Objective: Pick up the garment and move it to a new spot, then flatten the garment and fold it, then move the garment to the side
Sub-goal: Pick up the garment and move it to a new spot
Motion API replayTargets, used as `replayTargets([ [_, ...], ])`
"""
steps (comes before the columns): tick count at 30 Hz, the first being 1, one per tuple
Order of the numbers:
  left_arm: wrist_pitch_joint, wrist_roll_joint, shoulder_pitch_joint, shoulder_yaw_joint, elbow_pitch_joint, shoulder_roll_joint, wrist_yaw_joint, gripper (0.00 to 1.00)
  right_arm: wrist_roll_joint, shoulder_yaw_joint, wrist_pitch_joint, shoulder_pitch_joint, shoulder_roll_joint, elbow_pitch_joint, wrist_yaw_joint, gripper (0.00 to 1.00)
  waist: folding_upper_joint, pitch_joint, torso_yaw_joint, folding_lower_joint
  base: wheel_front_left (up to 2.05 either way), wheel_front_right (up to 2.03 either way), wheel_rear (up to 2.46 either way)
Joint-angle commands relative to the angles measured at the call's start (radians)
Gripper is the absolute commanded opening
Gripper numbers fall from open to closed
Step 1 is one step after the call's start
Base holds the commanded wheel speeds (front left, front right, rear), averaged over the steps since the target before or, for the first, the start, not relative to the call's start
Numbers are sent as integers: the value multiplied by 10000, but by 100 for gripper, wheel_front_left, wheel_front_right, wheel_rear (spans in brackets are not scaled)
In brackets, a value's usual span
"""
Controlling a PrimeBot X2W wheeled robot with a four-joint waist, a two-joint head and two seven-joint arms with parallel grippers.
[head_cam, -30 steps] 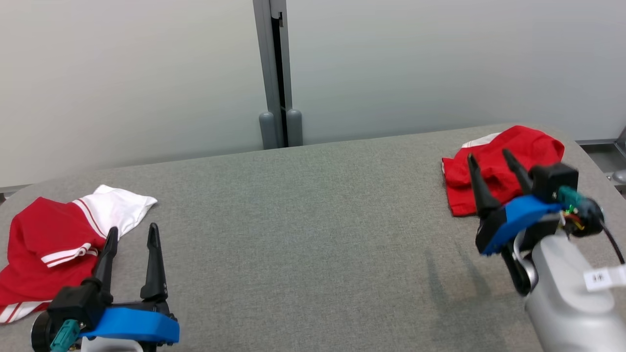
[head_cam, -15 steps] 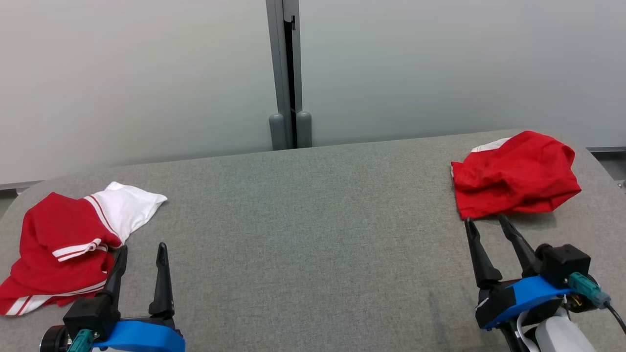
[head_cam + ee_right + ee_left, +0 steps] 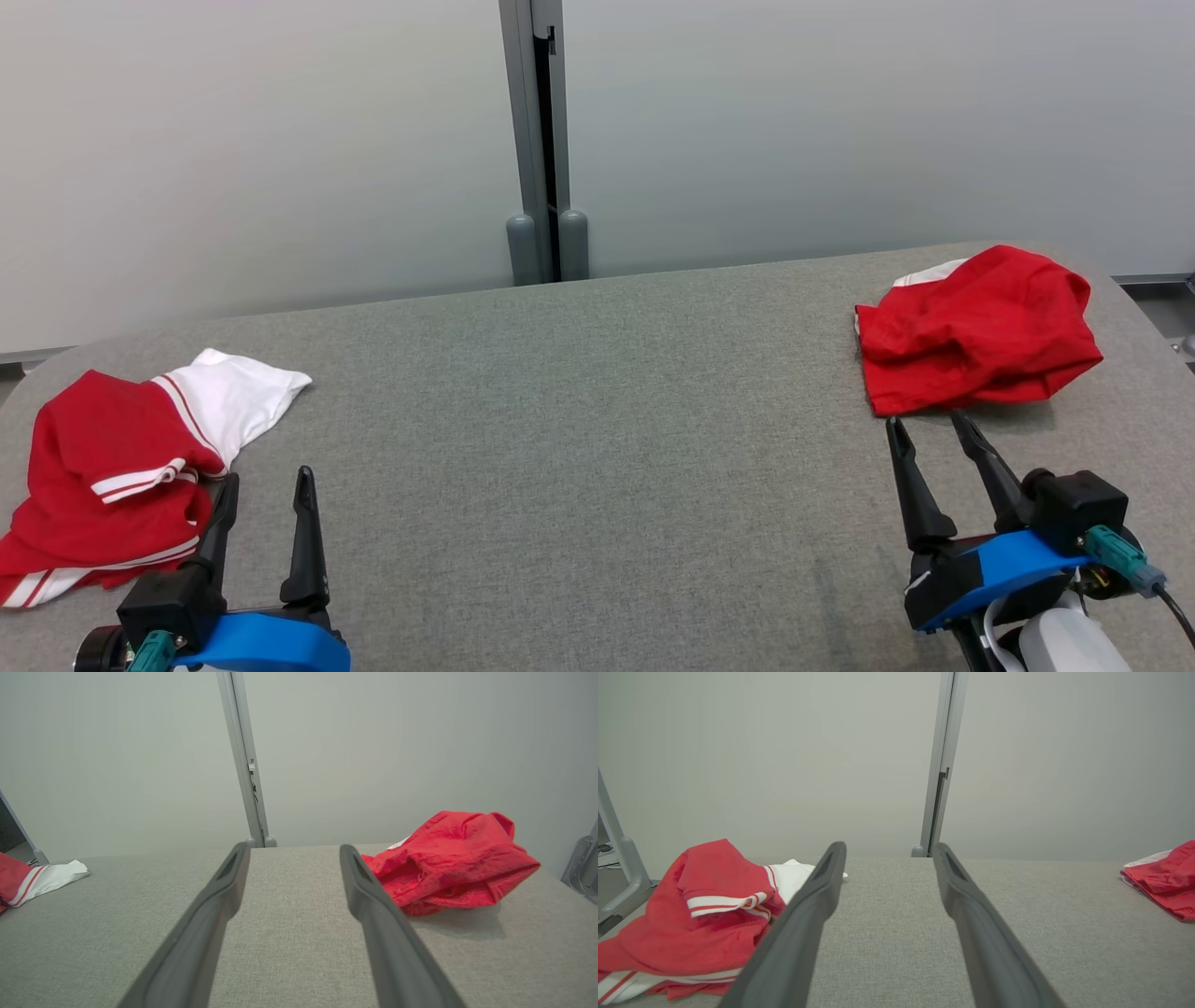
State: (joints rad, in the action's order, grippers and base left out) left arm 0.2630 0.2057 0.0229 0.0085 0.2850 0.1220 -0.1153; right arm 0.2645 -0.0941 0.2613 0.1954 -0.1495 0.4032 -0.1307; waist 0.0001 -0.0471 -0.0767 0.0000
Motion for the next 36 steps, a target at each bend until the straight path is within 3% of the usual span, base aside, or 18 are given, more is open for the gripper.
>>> replayTargets([
  [1, 24, -49, 81, 45, 39, -17, -65, 100, -84, 28, 49, -197, 61, -36, -1, 100, -1, 7, -15, 0, 0, 0, 0],
  [19, 26, -180, 184, 193, 191, -46, -134, 100, -89, -79, 48, -97, 160, -49, -1, 100, -1, 16, 167, 0, 0, 0, 0],
  [23, 24, -213, 245, 356, 215, -48, 11, 100, 17, -238, 50, -122, 159, -45, -1, 100, -1, 30, 664, 0, 0, 0, 0],
  [32, 24, -226, 129, 643, 298, -24, 270, 100, 330, -882, 50, 10, 299, 111, -1, 100, -1, 63, 2524, 0, 0, 0, 0],
  [36, 24, -219, 46, 674, 303, -37, 366, 100, 420, -1099, 49, 127, 344, 139, -1, 100, -1, 71, 2966, 0, 0, 0, 0],
])
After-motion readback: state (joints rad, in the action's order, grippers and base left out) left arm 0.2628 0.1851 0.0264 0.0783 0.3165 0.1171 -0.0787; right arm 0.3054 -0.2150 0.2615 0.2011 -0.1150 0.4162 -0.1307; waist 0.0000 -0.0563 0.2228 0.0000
